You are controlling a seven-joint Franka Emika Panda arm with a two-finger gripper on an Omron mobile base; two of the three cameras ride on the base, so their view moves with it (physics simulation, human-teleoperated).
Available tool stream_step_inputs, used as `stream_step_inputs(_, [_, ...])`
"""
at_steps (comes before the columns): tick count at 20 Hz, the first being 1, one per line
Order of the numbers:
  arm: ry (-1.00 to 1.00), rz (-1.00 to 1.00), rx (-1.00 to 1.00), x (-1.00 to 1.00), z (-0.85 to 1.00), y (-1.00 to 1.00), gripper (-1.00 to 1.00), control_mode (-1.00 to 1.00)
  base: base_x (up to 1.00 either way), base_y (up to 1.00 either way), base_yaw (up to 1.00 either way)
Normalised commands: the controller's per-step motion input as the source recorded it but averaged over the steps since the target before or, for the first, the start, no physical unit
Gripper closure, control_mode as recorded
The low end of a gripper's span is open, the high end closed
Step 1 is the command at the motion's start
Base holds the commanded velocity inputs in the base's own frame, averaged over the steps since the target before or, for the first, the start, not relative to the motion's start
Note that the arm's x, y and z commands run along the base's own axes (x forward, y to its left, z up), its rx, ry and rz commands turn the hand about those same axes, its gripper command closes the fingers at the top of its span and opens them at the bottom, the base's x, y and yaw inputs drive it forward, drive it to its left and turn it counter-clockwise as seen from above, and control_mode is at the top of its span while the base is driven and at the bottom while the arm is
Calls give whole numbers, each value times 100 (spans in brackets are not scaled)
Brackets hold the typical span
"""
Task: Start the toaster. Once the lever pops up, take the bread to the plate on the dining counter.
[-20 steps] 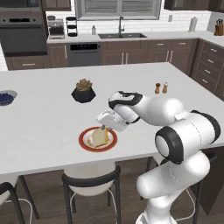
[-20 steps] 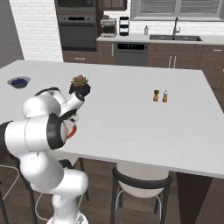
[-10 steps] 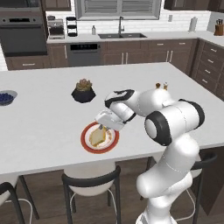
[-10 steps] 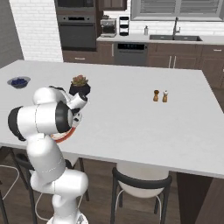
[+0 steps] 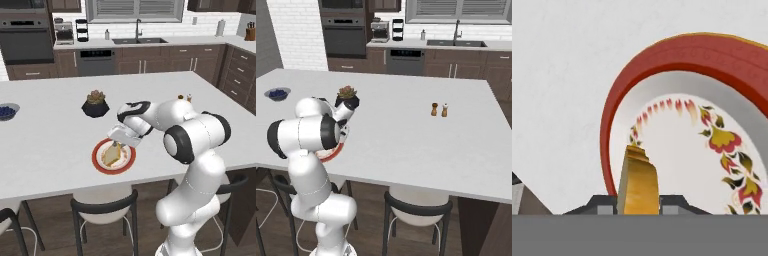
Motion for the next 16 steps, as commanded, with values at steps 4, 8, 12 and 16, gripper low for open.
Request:
stream_step_inputs(4, [0,0,0,2,0,0,-100,-100,0,0,0])
stream_step_inputs(8, [0,-1,0,11,7,-2,-100,-100,0,0,0])
stream_step_inputs(12, [0,0,0,0,30,-28,-100,-100,0,0,0])
stream_step_inputs(16, [-4,0,0,-32,61,-49,-100,-100,0,0,0])
